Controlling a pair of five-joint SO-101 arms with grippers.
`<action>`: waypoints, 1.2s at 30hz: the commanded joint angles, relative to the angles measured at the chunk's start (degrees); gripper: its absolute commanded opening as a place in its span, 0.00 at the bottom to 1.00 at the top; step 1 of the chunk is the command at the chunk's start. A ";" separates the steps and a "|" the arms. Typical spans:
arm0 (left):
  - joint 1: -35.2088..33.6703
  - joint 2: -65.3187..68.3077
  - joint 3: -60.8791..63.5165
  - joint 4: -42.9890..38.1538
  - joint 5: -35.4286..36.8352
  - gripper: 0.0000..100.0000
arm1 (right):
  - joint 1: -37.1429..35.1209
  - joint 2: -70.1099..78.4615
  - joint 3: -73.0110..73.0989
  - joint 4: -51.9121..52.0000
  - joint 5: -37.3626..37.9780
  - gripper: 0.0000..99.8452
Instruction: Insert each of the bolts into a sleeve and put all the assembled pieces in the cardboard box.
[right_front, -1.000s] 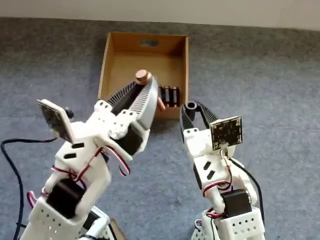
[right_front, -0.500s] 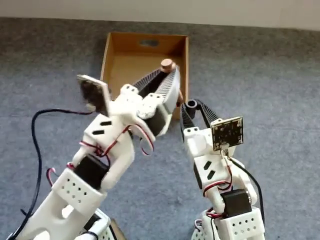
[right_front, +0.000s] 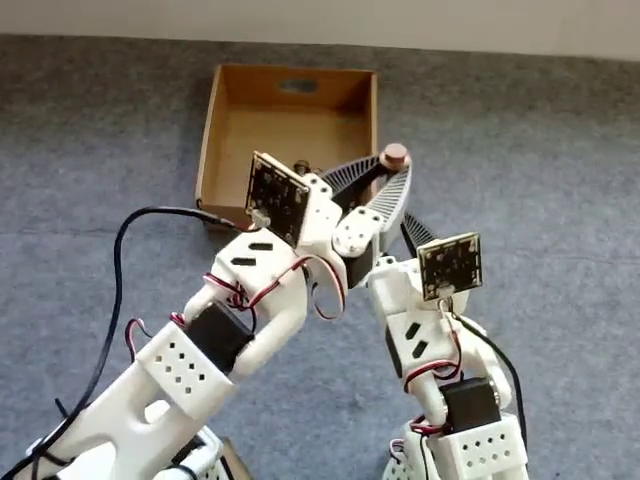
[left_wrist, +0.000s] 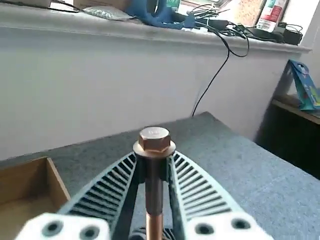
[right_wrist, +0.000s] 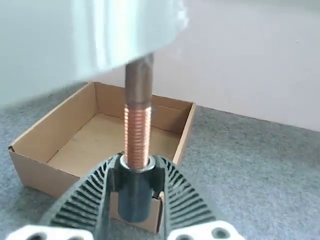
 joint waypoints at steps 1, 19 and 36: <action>-0.92 -0.04 -3.38 -1.49 -0.44 0.01 | -0.40 -0.66 -0.75 -1.54 -0.62 0.01; -4.00 6.02 -3.82 -1.76 -0.53 0.01 | -0.40 -0.66 -0.75 -1.54 -0.62 0.01; -1.36 6.29 -5.14 -1.67 -0.18 0.01 | -0.22 -0.66 -0.66 -1.54 -0.62 0.01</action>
